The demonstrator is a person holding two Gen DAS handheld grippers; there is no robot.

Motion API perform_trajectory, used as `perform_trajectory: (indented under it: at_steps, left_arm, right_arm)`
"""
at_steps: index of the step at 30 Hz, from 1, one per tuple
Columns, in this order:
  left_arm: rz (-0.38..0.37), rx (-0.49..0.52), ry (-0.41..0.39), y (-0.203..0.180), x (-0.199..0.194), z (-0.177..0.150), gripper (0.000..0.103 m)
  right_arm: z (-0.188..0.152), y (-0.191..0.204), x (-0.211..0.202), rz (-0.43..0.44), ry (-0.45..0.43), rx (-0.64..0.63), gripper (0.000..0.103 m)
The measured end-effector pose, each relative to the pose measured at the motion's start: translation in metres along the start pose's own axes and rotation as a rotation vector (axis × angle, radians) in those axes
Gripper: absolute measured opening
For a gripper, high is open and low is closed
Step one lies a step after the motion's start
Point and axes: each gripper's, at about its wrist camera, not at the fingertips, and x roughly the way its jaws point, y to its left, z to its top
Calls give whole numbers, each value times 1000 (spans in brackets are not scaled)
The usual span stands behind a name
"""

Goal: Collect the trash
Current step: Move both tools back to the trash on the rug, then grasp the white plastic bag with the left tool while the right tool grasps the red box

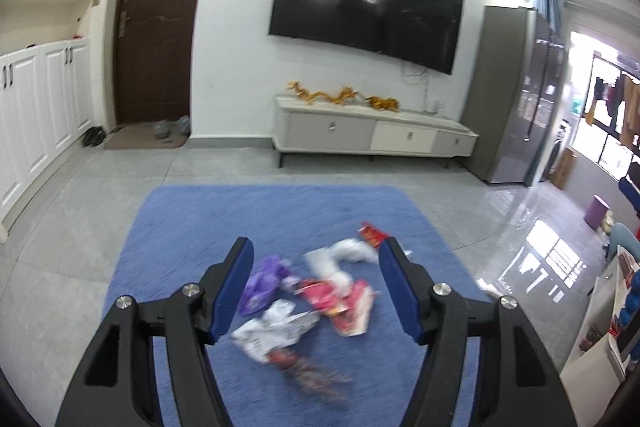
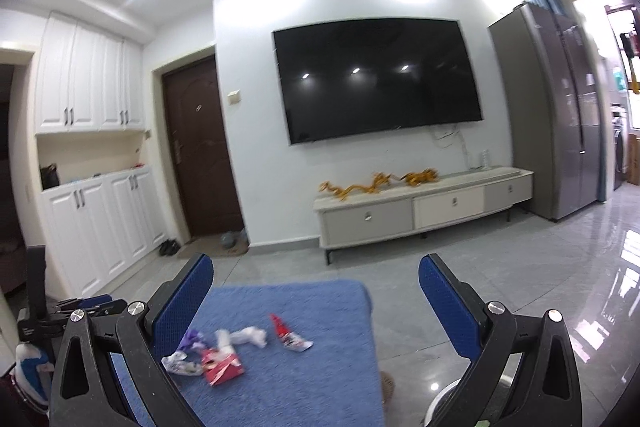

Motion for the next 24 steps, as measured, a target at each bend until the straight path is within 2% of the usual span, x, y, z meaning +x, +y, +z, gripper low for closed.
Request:
perform_trajectory:
  at_steps: [2, 8, 13, 19, 24]
  left_arm:
    - [4, -2, 30, 9, 10, -7, 73]
    - [6, 29, 163, 14, 60, -38, 73]
    - [10, 2, 270, 22, 102, -64, 73]
    - [6, -55, 334, 40, 134, -77, 73]
    - [-31, -97, 349, 50, 144, -82, 73]
  right_arm:
    - [-8, 11, 10, 22, 36, -12, 103]
    - [-39, 35, 60, 93, 177, -20, 103]
    - [-79, 52, 109, 156, 330, -12, 103]
    - [-126, 69, 161, 232, 500, 16, 103]
    - [-161, 88, 200, 297, 621, 36, 103]
